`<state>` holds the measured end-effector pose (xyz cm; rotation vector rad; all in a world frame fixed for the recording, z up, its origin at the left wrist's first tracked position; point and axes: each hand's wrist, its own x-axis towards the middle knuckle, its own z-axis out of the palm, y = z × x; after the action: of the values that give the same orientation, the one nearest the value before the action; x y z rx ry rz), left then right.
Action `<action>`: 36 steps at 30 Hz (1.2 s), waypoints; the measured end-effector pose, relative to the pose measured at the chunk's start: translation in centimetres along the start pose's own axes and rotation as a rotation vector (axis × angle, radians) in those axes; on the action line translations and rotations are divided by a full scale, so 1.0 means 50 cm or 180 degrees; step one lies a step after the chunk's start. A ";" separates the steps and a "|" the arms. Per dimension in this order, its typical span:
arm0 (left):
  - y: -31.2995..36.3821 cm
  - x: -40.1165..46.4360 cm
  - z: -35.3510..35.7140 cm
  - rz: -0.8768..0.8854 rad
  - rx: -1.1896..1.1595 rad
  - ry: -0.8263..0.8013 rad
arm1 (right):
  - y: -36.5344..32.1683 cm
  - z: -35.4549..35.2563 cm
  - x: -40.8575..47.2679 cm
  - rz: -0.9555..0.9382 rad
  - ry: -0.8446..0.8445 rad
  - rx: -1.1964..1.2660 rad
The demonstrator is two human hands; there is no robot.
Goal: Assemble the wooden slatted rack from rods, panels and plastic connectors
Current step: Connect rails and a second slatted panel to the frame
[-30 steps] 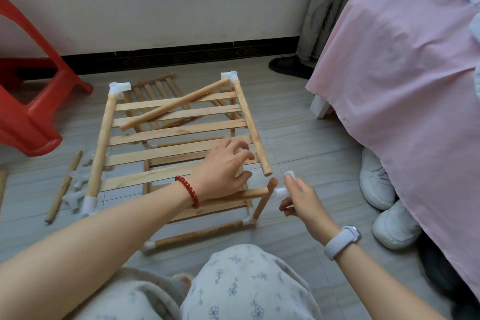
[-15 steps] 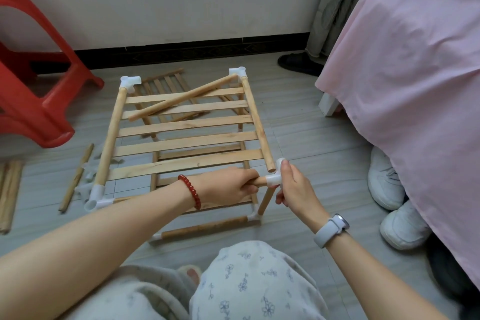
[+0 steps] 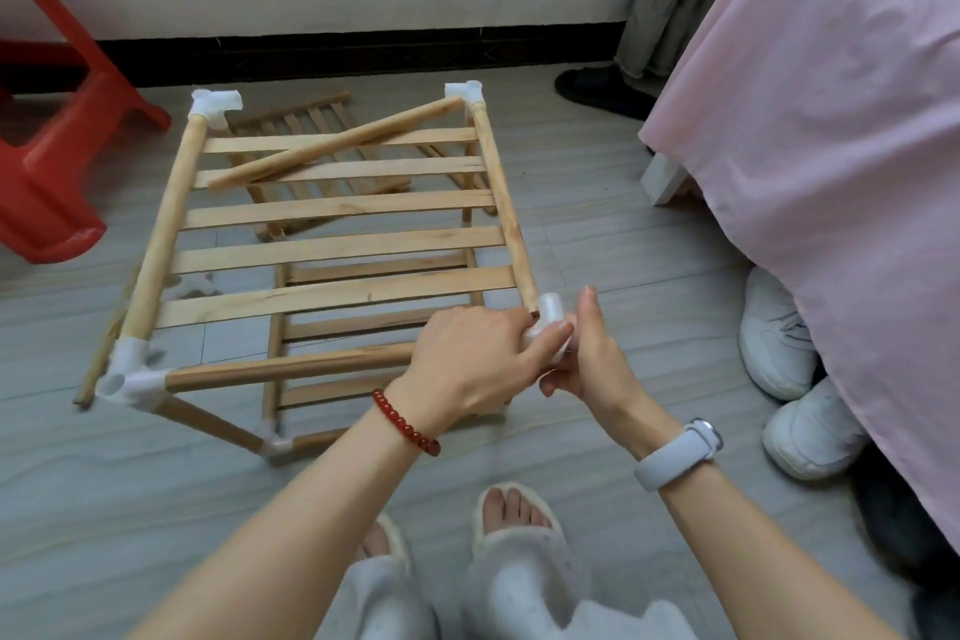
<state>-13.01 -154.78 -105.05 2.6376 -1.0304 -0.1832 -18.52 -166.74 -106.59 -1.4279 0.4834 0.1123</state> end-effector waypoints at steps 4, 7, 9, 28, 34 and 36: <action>0.005 -0.004 0.010 -0.0076 0.0068 0.0343 | 0.010 0.003 0.008 0.0091 -0.0310 0.0526; -0.010 -0.016 0.010 -0.0070 0.0291 0.0364 | 0.027 0.001 0.013 0.0100 0.0019 0.0494; -0.012 -0.019 0.010 -0.0049 0.0414 0.0386 | 0.039 0.002 0.021 -0.0022 0.0571 0.0508; 0.001 -0.008 0.013 -0.0445 -0.0030 0.0764 | 0.137 0.027 0.068 -0.0413 0.0472 0.0715; 0.002 -0.008 0.010 -0.0303 -0.0323 0.0884 | 0.130 0.034 0.066 -0.0402 0.0481 0.0597; 0.001 -0.007 0.007 -0.0269 -0.0383 0.0905 | 0.127 0.038 0.068 -0.0391 0.0486 0.0435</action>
<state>-13.38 -154.65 -105.38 2.5072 -0.7897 0.1067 -17.26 -164.63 -113.63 -1.3335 0.5174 -0.1273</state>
